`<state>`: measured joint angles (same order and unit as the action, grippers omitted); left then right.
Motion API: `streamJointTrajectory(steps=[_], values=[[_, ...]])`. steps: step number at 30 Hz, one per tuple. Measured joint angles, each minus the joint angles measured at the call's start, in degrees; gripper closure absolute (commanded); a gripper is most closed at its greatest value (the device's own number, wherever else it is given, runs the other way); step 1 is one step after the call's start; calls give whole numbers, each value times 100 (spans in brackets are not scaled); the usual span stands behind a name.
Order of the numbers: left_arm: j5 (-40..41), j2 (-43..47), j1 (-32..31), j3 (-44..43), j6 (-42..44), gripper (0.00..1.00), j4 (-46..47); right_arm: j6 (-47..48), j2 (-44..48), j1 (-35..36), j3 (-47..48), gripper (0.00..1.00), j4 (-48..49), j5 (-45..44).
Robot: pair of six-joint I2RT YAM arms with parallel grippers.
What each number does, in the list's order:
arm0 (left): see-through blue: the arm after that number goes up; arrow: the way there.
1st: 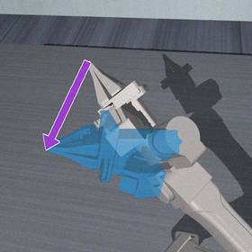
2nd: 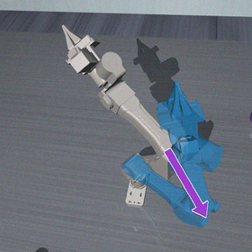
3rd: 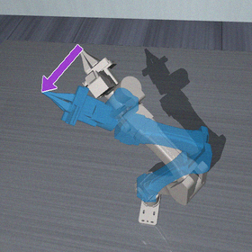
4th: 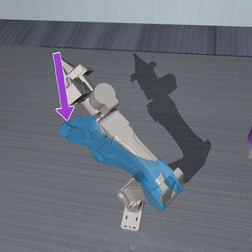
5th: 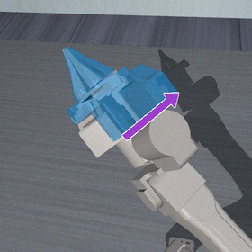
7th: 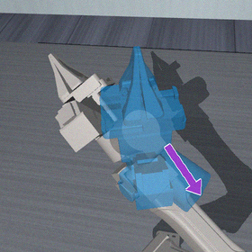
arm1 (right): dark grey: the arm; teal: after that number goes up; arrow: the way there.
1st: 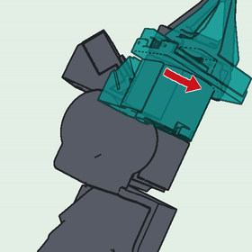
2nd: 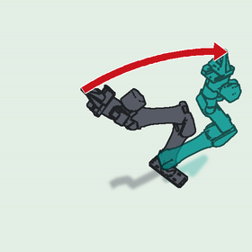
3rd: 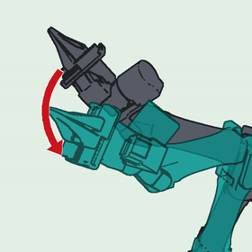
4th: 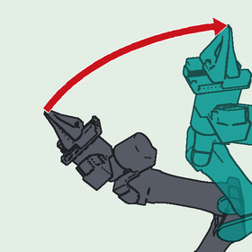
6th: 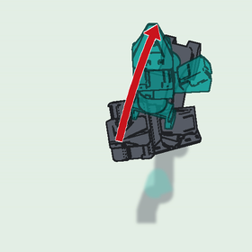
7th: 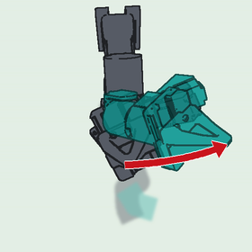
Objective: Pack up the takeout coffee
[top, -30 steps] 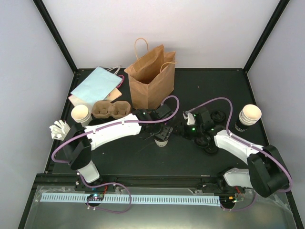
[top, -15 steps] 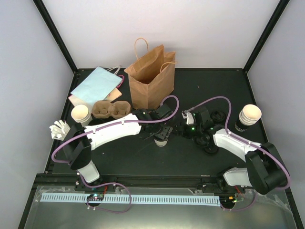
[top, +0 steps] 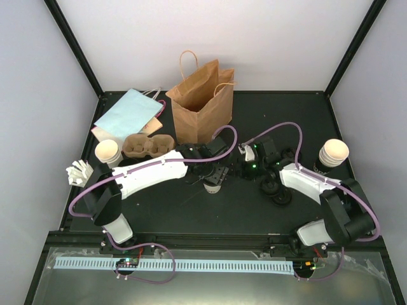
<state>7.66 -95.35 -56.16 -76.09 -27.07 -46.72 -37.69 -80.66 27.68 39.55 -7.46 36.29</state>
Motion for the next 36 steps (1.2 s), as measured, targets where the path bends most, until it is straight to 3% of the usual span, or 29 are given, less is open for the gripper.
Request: streamJointTrajectory(steps=[14, 28, 36], values=[[35, 0, 33, -2, -2, 27, -39, 122, -225, -50, 155, 45, 26, 214], [-361, 2, 28, -15, 393, 27, 37, 144, 413, -83, 223, 46, -144, -317], [-645, 11, 28, -13, 748, 27, 72, 63, 365, -83, 46, 54, -44, -293]])
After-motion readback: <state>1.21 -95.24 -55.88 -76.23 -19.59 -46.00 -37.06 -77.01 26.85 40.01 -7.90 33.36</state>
